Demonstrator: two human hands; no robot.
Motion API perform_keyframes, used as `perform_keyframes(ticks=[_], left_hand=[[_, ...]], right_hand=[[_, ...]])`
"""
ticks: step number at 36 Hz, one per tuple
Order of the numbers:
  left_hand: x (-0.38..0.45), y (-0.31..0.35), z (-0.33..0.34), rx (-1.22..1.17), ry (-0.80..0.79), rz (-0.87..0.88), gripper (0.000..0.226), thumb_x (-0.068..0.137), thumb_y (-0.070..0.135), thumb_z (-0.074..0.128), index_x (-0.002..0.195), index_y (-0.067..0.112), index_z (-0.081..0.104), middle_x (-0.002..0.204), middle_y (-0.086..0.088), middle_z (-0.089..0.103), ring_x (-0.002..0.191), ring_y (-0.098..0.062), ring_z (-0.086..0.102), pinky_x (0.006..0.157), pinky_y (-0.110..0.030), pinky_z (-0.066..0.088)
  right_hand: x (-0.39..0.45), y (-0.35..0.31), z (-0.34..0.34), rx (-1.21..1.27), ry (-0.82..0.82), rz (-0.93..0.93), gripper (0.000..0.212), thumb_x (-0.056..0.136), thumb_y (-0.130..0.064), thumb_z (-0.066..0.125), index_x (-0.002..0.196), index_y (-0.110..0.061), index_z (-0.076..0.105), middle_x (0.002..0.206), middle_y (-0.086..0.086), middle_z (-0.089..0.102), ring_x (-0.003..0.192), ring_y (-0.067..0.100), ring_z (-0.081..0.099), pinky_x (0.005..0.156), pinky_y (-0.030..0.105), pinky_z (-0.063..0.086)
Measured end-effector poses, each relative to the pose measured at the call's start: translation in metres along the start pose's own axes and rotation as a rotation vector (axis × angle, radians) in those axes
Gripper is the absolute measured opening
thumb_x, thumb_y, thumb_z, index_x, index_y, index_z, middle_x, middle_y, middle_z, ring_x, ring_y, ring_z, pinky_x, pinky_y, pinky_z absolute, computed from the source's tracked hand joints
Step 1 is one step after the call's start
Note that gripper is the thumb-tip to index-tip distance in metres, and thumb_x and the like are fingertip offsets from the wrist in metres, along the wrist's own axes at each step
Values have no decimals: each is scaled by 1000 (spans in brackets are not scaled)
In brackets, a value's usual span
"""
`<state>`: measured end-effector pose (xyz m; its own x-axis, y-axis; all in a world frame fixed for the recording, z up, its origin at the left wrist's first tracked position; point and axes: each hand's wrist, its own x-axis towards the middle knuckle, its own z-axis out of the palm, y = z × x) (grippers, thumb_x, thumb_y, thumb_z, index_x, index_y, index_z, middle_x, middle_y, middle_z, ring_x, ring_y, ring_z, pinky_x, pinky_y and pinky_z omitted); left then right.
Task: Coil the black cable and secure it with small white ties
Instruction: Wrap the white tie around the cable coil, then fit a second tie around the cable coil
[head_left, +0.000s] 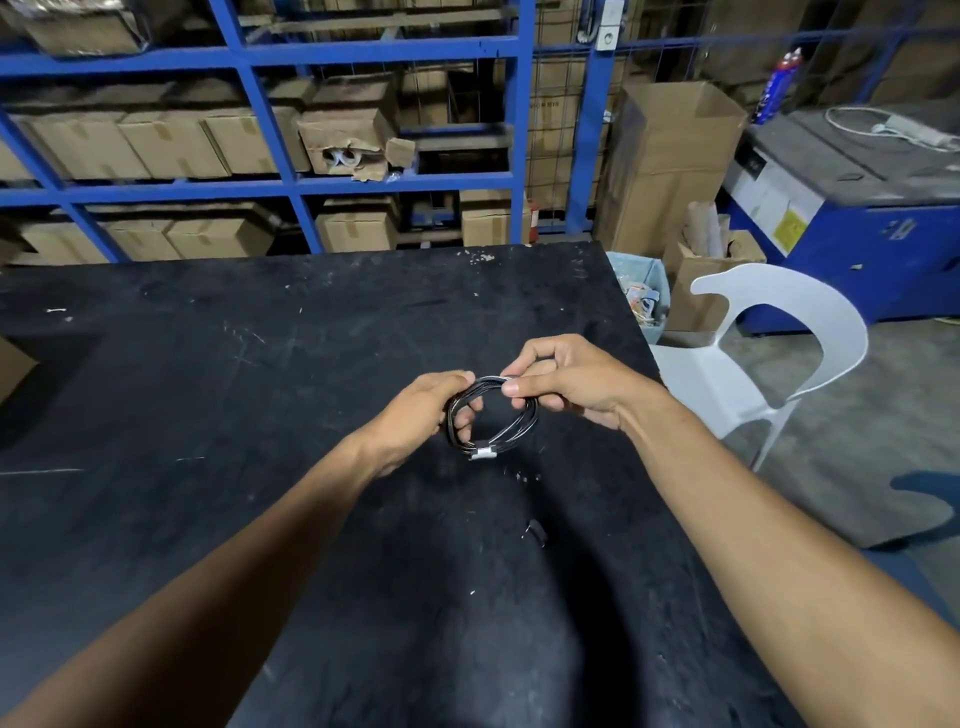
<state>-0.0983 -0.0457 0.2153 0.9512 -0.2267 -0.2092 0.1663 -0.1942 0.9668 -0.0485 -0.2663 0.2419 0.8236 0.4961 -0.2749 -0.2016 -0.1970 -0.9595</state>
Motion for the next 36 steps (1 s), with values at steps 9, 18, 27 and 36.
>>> perform_keyframes(ticks=[9,18,27,36], left_hand=[[1,-14,11,54,-82,-57,43,111,42,38,77,17,49,58,8,31,49,-9,29,62,-30,48],[-1,-71,9,57,53,-10,39,102,48,40,74,21,41,61,9,30,52,-9,26,51,-26,30],[-11,-113,20,32,202,-118,39,105,48,48,81,18,54,71,-3,37,61,-17,35,56,-34,27],[-24,-132,26,123,103,-120,49,94,68,44,77,22,52,73,-3,37,64,-20,35,62,-39,31]], right_hand=[[5,18,12,-105,16,11,15,83,-9,86,92,-7,74,78,15,77,43,6,46,42,15,32],[2,134,-2,-227,460,140,12,94,-9,69,85,-15,73,84,15,77,42,14,62,50,22,44],[-6,250,24,-583,400,506,34,73,-40,84,100,-31,66,108,4,78,107,25,73,93,31,57],[9,277,60,-595,538,431,24,83,-21,74,105,-19,64,113,11,72,107,35,70,91,35,55]])
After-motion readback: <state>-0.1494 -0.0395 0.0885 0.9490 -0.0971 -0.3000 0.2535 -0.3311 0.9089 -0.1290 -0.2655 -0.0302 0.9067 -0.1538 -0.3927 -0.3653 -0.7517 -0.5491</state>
